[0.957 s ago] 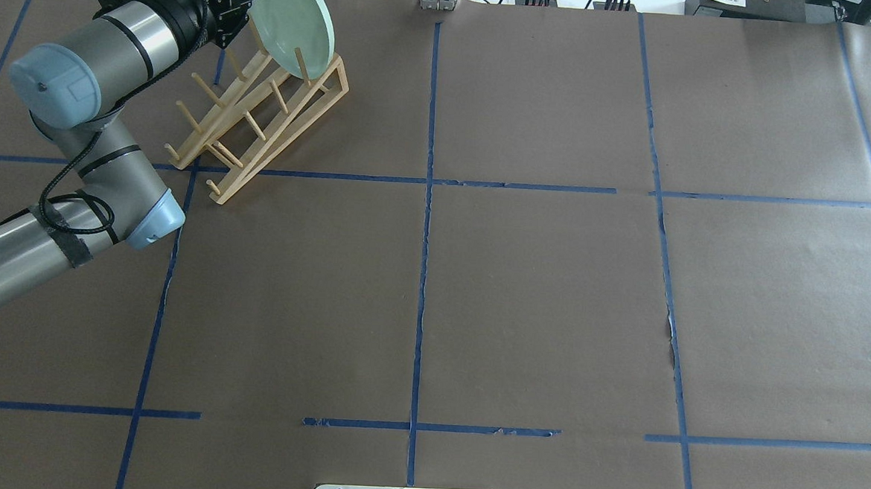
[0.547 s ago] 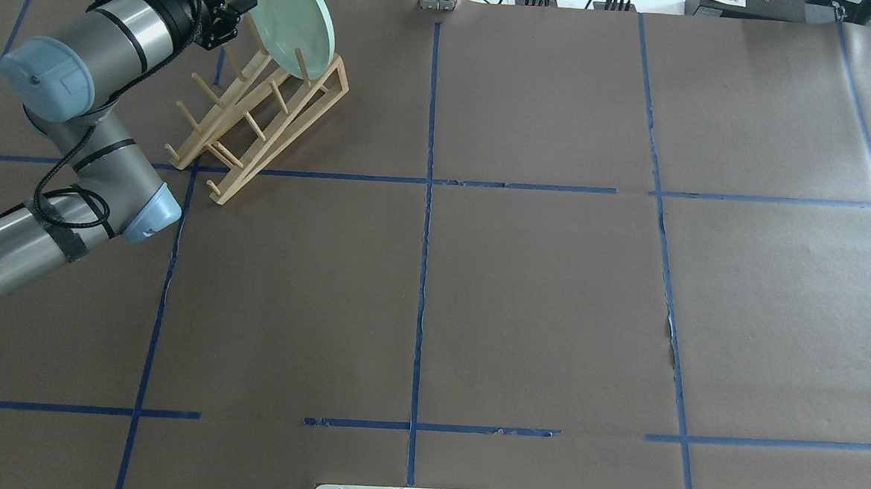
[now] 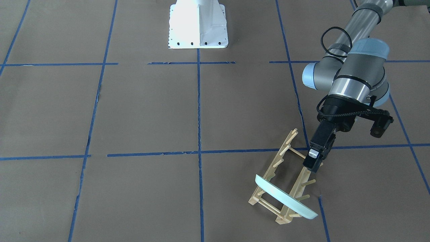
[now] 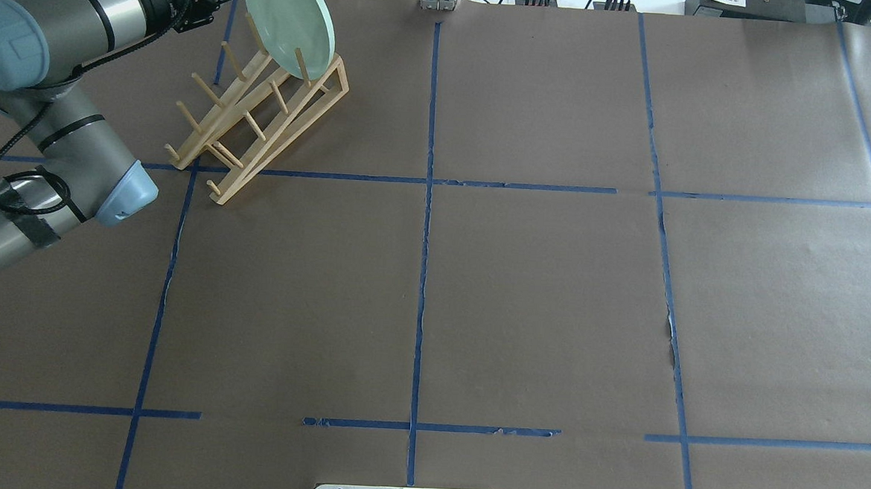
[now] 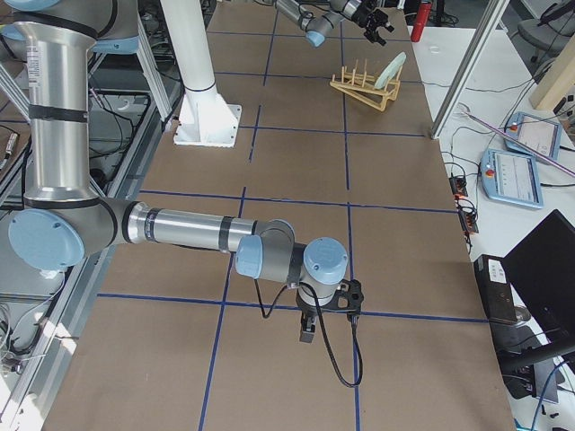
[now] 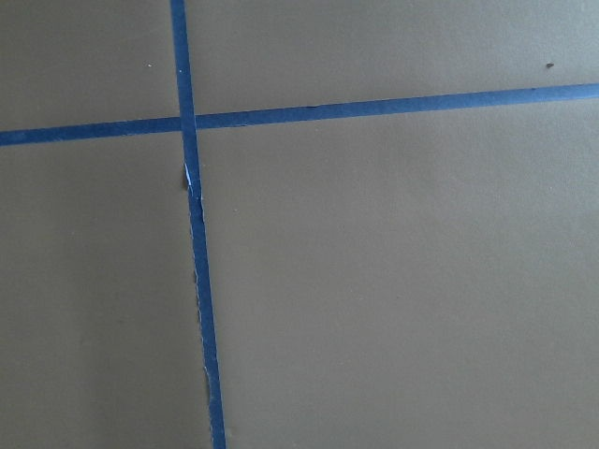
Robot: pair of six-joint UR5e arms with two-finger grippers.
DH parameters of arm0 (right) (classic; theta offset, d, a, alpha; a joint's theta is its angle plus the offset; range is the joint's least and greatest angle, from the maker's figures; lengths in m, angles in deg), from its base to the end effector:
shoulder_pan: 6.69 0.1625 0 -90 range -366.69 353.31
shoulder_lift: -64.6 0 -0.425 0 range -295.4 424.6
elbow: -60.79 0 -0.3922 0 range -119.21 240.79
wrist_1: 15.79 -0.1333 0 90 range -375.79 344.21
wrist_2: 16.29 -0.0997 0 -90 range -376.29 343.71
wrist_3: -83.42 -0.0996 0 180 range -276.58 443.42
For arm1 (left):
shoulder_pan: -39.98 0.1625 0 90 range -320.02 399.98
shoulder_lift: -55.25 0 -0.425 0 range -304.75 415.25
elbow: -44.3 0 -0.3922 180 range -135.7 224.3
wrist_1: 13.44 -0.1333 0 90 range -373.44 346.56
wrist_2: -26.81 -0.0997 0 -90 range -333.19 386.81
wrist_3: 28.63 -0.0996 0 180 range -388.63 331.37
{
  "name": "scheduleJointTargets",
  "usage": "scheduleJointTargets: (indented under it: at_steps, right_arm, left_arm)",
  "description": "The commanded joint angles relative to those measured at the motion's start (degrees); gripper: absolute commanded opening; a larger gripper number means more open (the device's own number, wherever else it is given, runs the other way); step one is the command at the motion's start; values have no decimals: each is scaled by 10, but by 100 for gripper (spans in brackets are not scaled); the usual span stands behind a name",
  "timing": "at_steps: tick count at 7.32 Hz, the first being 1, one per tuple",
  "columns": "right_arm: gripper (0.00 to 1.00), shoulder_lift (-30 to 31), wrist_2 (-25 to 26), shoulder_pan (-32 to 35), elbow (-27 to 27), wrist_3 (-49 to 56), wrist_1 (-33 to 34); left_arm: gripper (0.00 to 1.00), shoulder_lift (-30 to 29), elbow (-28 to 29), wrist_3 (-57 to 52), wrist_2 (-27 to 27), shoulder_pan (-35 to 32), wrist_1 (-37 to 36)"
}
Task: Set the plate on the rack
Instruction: 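Open the left gripper and pull it back from the plate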
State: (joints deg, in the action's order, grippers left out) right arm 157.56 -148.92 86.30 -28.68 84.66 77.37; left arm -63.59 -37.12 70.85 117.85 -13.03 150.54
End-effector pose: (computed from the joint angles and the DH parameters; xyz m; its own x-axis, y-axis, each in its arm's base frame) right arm 0.0898 -0.4560 0.6951 0.7316 0.0952 0.6751 -0.0360 0.9942 -0.1012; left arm 0.2950 -0.6102 0.2922 -0.1736 -0.0432 -0.9839 0.7696 0.6173 -0.1629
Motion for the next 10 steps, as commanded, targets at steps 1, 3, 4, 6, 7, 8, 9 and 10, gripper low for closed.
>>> scheduleJointTargets:
  at_steps: [1, 3, 4, 6, 7, 8, 9, 10]
  right_arm:
    - [100, 0, 0, 0, 1, 1, 0]
    - [100, 0, 0, 0, 0, 1, 0]
    - [100, 0, 0, 0, 1, 1, 0]
    - [100, 0, 0, 0, 0, 0, 0]
    - [100, 0, 0, 0, 0, 0, 0]
    - [100, 0, 0, 0, 0, 1, 0]
    - [100, 0, 0, 0, 0, 0, 0]
    - [100, -1, 0, 0, 0, 0, 0]
  left_arm:
    - [100, 81, -111, -164, 60, -16, -109]
    - [100, 147, -182, -380, 91, -41, -214]
    - [100, 169, -211, -464, 93, -59, -260]
    - [100, 197, -214, -612, 162, -102, -321]
    - [100, 194, -212, -705, 204, -144, -381]
    - [100, 190, -207, -780, 241, -180, -435]
    - [100, 187, -189, -852, 258, -204, -464]
    - [100, 188, -182, -862, 288, -231, -498]
